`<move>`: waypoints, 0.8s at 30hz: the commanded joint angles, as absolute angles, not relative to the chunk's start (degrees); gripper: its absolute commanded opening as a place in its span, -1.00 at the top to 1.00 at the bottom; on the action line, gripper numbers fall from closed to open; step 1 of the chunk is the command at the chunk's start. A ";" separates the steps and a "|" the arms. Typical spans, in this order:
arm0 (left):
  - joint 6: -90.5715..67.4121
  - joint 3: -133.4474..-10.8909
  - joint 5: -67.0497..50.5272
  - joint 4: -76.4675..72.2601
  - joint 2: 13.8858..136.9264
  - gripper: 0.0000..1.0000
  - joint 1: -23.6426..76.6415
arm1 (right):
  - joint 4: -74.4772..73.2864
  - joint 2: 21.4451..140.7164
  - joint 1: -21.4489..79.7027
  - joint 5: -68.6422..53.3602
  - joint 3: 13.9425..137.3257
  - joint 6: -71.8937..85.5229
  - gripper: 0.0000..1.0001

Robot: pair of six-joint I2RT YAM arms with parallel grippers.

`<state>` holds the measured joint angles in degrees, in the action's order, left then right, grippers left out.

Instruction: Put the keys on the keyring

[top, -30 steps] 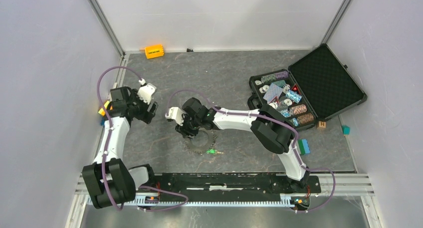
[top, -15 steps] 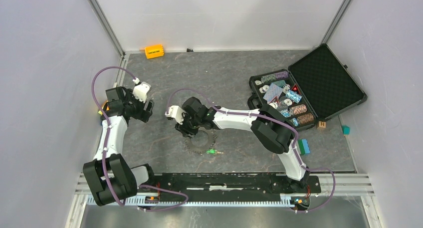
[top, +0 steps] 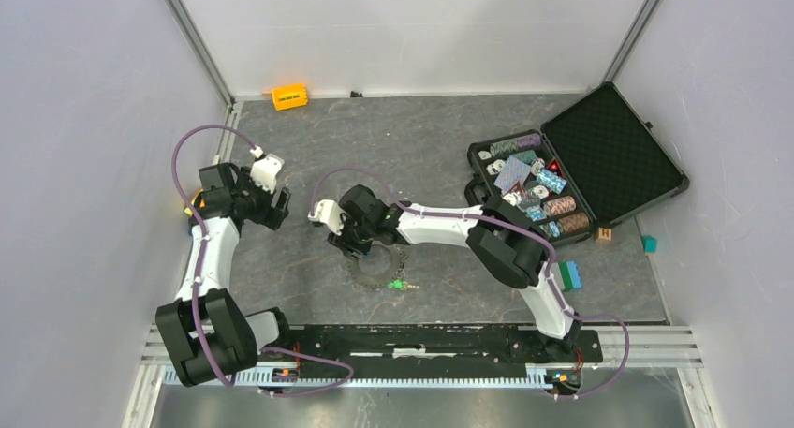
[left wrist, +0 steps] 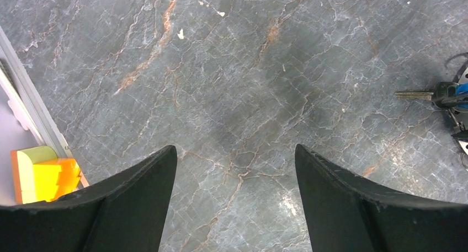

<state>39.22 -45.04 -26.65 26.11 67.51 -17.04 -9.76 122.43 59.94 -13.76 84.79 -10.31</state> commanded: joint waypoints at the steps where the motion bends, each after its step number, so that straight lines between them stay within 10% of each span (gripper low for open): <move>1: 37.54 -46.76 -28.72 25.96 66.72 -0.70 -17.39 | -9.01 122.92 60.86 -11.73 86.77 -10.24 0.24; 24: 42.41 -47.53 -36.94 31.66 66.42 -0.71 -17.40 | -9.34 116.06 58.12 -14.55 84.39 -13.71 1.00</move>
<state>39.72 -45.12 -31.92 29.34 67.33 -17.04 -10.28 121.69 59.81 -10.92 84.82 -12.49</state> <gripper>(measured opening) 0.851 0.014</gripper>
